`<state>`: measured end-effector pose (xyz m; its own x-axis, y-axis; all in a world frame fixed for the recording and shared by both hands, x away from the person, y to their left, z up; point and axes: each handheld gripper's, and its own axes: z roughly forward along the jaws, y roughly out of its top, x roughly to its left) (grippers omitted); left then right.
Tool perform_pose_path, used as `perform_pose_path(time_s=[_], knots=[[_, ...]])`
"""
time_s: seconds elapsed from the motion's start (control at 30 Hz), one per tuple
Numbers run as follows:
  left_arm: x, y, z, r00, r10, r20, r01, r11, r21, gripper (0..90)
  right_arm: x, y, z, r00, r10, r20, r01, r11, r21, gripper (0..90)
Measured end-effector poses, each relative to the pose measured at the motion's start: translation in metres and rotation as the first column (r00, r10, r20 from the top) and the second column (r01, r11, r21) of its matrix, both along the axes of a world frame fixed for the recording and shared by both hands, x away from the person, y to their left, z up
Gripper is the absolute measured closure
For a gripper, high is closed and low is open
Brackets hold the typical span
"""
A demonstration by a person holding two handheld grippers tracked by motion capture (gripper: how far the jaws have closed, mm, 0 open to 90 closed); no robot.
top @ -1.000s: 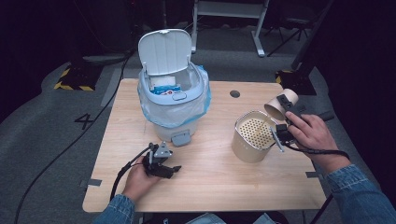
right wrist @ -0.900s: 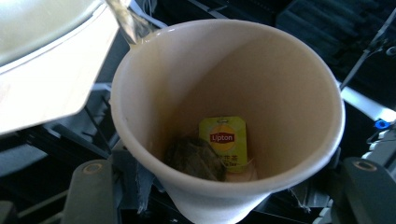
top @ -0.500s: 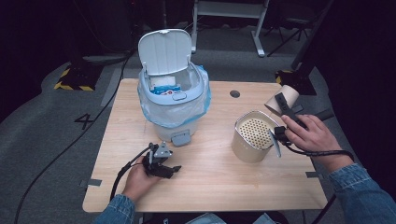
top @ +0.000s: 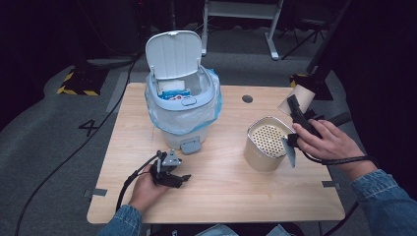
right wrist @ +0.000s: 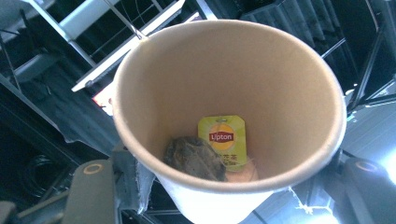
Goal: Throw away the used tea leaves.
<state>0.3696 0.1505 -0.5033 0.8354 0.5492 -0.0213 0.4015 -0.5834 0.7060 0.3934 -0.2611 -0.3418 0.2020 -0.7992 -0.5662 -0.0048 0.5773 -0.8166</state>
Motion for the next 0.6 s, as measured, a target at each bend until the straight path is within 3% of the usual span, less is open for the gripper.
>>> perform_pose_path(time_s=[0.27,0.6], knots=[[0.000,0.000,0.000,1.0000,0.000,0.000,0.000,1.0000,-0.001,29.3,0.000,0.008,-0.003,0.9994,-0.006,0.036,0.008,0.9973,-0.073,36.0],[0.000,0.000,0.000,1.0000,0.000,0.001,0.000,1.0000,0.000,29.2,-0.001,0.011,-0.004,0.9981,-0.024,0.057,0.030,0.9932,-0.113,36.7]])
